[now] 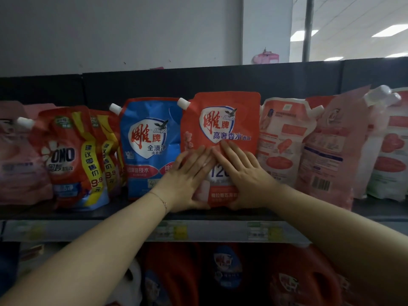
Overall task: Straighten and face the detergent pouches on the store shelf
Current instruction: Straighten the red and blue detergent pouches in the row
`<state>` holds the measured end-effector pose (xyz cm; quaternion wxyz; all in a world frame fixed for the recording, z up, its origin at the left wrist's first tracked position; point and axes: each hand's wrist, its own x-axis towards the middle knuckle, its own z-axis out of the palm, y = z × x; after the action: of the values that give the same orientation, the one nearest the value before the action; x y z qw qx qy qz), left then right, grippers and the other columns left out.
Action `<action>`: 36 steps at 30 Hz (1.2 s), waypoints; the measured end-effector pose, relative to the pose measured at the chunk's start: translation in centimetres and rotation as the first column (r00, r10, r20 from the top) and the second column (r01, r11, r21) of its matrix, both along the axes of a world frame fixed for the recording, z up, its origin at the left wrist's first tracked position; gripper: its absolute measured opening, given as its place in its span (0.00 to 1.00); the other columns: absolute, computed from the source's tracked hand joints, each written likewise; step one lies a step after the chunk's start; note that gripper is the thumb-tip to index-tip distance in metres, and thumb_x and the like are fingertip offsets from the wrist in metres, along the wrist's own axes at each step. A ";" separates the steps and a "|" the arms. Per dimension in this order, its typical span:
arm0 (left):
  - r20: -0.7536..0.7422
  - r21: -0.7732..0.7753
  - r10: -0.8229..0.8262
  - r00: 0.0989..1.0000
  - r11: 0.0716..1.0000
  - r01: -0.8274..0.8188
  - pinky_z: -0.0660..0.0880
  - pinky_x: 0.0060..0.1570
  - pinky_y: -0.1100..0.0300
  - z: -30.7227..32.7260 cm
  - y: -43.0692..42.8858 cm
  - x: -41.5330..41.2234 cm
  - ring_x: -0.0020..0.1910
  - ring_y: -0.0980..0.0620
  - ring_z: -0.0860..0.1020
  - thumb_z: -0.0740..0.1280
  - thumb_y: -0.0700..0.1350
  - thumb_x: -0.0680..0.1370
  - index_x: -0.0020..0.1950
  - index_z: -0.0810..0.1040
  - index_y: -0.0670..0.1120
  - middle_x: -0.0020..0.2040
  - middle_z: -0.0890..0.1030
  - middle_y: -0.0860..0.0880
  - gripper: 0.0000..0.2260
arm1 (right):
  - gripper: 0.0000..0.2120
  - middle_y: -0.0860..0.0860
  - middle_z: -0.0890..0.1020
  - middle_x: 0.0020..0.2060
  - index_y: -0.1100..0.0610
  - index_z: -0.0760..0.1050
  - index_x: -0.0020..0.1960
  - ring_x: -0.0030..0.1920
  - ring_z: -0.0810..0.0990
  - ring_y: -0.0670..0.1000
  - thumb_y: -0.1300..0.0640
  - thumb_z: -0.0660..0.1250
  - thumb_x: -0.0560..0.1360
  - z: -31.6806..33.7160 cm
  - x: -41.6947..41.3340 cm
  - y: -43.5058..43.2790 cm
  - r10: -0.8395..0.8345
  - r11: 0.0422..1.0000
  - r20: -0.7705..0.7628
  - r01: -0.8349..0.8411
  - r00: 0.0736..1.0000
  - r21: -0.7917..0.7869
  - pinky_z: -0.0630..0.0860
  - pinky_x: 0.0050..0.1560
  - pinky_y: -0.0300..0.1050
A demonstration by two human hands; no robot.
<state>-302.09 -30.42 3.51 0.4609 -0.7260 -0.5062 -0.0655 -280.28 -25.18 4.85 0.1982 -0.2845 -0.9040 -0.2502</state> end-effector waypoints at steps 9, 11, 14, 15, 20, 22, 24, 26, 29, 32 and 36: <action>0.030 -0.012 0.075 0.997 0.997 -0.074 0.35 0.71 0.44 -0.4 3.4 -1.0 0.75 0.43 0.34 0.63 0.72 0.66 0.72 0.23 0.43 0.75 0.32 0.43 0.60 | 0.64 0.53 0.22 0.69 0.52 0.15 0.66 0.71 0.23 0.55 0.30 0.68 0.66 0.4 -1.8 2.5 -0.091 0.996 0.066 0.090 0.994 0.014 0.35 0.73 0.56; 0.051 0.004 0.067 0.996 0.998 -0.067 0.37 0.71 0.46 -0.5 4.0 -1.1 0.75 0.43 0.38 0.64 0.72 0.65 0.72 0.23 0.43 0.76 0.33 0.45 0.61 | 0.63 0.53 0.21 0.68 0.52 0.16 0.67 0.70 0.22 0.55 0.31 0.68 0.67 0.1 -2.4 3.1 -0.090 0.996 0.046 0.090 0.995 0.019 0.35 0.73 0.57; 0.051 0.039 0.080 0.995 0.996 -0.082 0.44 0.72 0.46 -0.6 4.7 -0.8 0.75 0.41 0.49 0.66 0.72 0.62 0.76 0.32 0.40 0.77 0.47 0.41 0.62 | 0.63 0.53 0.23 0.69 0.51 0.17 0.69 0.71 0.24 0.55 0.31 0.68 0.66 0.0 -2.5 4.2 -0.098 0.995 0.032 0.097 0.995 0.037 0.34 0.72 0.57; 0.042 0.053 0.085 0.995 0.995 -0.087 0.44 0.72 0.46 -0.6 5.0 -0.7 0.75 0.41 0.50 0.67 0.72 0.61 0.76 0.33 0.39 0.76 0.49 0.41 0.63 | 0.64 0.53 0.23 0.70 0.51 0.18 0.69 0.72 0.24 0.55 0.31 0.68 0.66 0.0 -2.5 4.6 -0.105 0.994 0.032 0.104 0.994 0.042 0.34 0.72 0.56; 0.022 0.045 0.156 0.987 0.987 -0.157 0.40 0.71 0.47 -0.1 6.3 -0.4 0.75 0.42 0.50 0.67 0.71 0.61 0.75 0.30 0.38 0.76 0.44 0.44 0.64 | 0.64 0.55 0.32 0.74 0.52 0.28 0.75 0.75 0.31 0.56 0.34 0.74 0.62 -0.5 -3.3 6.3 -0.159 0.983 -0.013 0.159 0.987 0.092 0.38 0.72 0.56; 0.031 0.032 0.212 0.977 0.977 -0.213 0.36 0.70 0.47 -0.1 6.6 -0.2 0.75 0.42 0.45 0.66 0.70 0.63 0.73 0.26 0.38 0.76 0.39 0.43 0.62 | 0.65 0.57 0.37 0.76 0.53 0.33 0.77 0.76 0.34 0.55 0.34 0.75 0.60 -0.7 -3.6 6.8 -0.185 0.977 -0.032 0.187 0.982 0.100 0.41 0.72 0.57; 0.035 -0.008 0.212 0.977 0.977 -0.212 0.26 0.66 0.48 -0.2 7.2 -0.2 0.74 0.42 0.31 0.63 0.68 0.71 0.66 0.17 0.41 0.71 0.23 0.43 0.58 | 0.66 0.57 0.39 0.76 0.54 0.34 0.77 0.76 0.36 0.55 0.34 0.76 0.59 -0.7 -3.7 7.2 -0.189 0.976 -0.040 0.192 0.981 0.107 0.43 0.71 0.58; 0.040 -0.094 0.225 0.973 0.971 -0.221 0.23 0.63 0.48 0.0 7.3 0.0 0.69 0.45 0.24 0.60 0.66 0.74 0.62 0.14 0.43 0.64 0.16 0.44 0.54 | 0.66 0.57 0.37 0.75 0.53 0.32 0.76 0.76 0.35 0.56 0.34 0.75 0.60 -0.6 -3.6 7.3 -0.190 0.976 -0.029 0.192 0.981 0.106 0.43 0.71 0.58; 0.014 -0.121 0.240 0.971 0.964 -0.236 0.31 0.70 0.46 0.6 6.6 0.4 0.74 0.43 0.29 0.60 0.67 0.73 0.68 0.21 0.43 0.72 0.24 0.43 0.52 | 0.65 0.54 0.27 0.71 0.53 0.23 0.73 0.73 0.27 0.56 0.31 0.71 0.64 -0.3 -3.3 6.9 -0.197 0.977 0.028 0.195 0.980 0.085 0.37 0.72 0.57; -0.045 -0.140 0.260 0.965 0.954 -0.264 0.37 0.73 0.45 1.4 5.5 0.8 0.75 0.43 0.32 0.58 0.72 0.71 0.71 0.24 0.42 0.76 0.30 0.42 0.54 | 0.66 0.54 0.24 0.70 0.54 0.20 0.70 0.72 0.26 0.56 0.30 0.70 0.64 0.3 -2.9 6.0 -0.207 0.978 0.081 0.204 0.975 0.043 0.38 0.73 0.58; -0.066 -0.155 0.252 0.965 0.953 -0.260 0.38 0.73 0.45 2.1 3.9 1.2 0.75 0.44 0.33 0.55 0.75 0.69 0.69 0.23 0.44 0.76 0.30 0.43 0.54 | 0.68 0.56 0.26 0.73 0.56 0.21 0.72 0.74 0.27 0.58 0.30 0.71 0.63 1.4 -2.3 4.2 -0.244 0.968 0.166 0.251 0.955 -0.020 0.38 0.74 0.59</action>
<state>-300.88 -26.53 5.63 0.4164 -0.6906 -0.5890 0.0527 -282.60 -20.99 6.29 0.0854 -0.3782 -0.8792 -0.2770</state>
